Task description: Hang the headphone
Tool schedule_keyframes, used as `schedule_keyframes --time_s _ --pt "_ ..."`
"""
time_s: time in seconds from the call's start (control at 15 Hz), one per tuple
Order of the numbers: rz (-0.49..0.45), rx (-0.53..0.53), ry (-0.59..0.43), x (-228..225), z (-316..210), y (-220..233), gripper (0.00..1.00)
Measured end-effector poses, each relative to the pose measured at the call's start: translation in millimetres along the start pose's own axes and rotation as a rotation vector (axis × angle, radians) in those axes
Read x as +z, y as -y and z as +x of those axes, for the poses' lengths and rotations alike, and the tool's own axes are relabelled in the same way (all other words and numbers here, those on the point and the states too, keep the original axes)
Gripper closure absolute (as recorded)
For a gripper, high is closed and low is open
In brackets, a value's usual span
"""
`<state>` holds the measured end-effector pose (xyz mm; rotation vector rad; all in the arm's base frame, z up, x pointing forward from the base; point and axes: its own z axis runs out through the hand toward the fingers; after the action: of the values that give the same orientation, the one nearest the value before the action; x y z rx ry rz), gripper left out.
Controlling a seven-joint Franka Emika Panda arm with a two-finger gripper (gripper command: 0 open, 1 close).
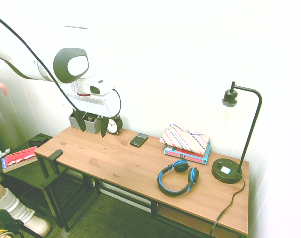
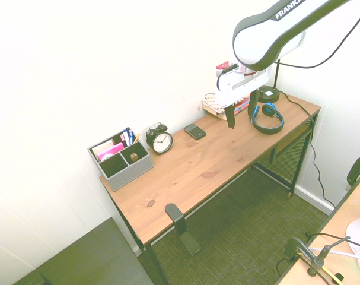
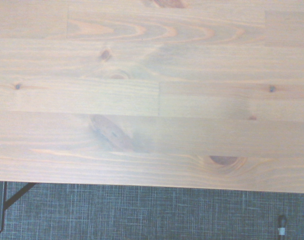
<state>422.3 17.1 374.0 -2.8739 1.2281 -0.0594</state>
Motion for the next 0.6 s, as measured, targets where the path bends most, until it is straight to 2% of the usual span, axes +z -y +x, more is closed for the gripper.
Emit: schedule_keyframes --time_s 0.13,0.27,0.6 --pt "-0.003 -0.019 -0.001 0.4 0.1 -0.1 0.00" --pt "0.017 -0.127 -0.038 -3.0 9.4 -5.1 0.00" --pt "0.034 -0.392 -0.123 15.6 67.7 -83.6 0.00"
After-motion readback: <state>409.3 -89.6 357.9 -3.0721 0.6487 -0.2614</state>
